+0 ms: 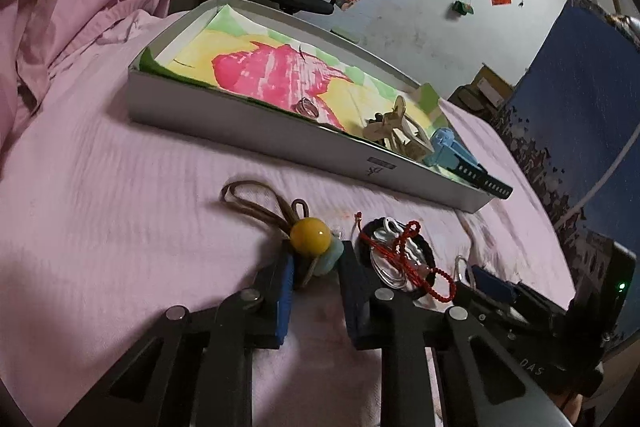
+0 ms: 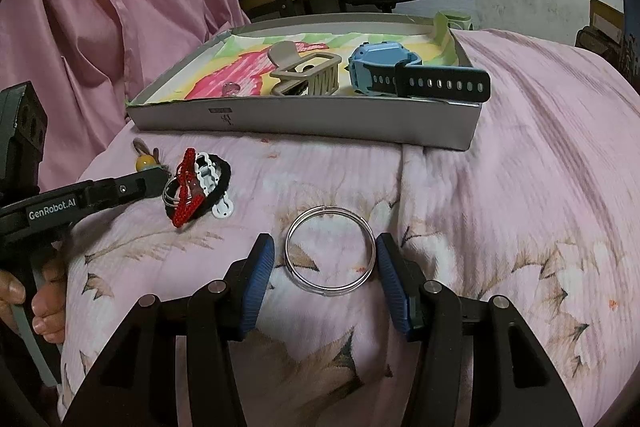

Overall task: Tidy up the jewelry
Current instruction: 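Grasp the silver hoop with the right tool while the left tool grasps the yellow-bead keychain, then carry the hoop and keychain over the tray and open both tools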

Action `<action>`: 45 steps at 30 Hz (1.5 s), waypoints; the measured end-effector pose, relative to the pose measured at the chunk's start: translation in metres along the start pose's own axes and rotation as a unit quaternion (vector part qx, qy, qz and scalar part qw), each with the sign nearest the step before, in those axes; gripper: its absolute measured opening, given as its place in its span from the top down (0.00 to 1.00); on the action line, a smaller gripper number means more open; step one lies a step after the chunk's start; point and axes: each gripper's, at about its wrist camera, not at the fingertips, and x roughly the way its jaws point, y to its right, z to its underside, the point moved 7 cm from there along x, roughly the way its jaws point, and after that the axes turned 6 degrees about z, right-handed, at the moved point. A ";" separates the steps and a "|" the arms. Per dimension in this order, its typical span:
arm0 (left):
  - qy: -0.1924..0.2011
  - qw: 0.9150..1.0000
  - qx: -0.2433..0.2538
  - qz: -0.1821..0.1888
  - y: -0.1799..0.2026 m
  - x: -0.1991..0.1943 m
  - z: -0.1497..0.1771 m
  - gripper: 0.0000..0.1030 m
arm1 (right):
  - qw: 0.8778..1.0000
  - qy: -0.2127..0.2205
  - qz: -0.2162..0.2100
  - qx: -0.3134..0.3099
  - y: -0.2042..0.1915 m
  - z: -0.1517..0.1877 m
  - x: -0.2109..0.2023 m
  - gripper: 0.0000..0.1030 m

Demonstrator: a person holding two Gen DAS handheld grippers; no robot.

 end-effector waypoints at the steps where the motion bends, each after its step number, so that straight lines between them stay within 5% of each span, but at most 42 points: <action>1: 0.002 1.000 -0.001 0.002 0.000 -0.001 0.000 0.81 | 1.000 0.000 -0.001 0.001 0.000 0.001 0.000 0.54; 7: 0.016 1.000 0.006 -0.002 0.002 -0.006 0.004 0.81 | 1.000 0.002 -0.003 0.003 0.000 0.003 0.000 0.60; 33: 0.134 0.984 0.105 -0.045 0.031 -0.060 0.027 0.81 | 0.997 0.066 -0.027 -0.014 -0.011 0.003 -0.032 0.61; 39: 0.168 0.977 0.122 -0.056 0.042 -0.077 0.014 0.81 | 0.993 0.109 -0.034 -0.015 -0.016 -0.014 -0.050 0.61; 45: 0.207 0.965 0.150 -0.063 0.059 -0.087 -0.012 0.81 | 0.978 0.204 -0.027 -0.027 -0.022 -0.047 -0.083 0.61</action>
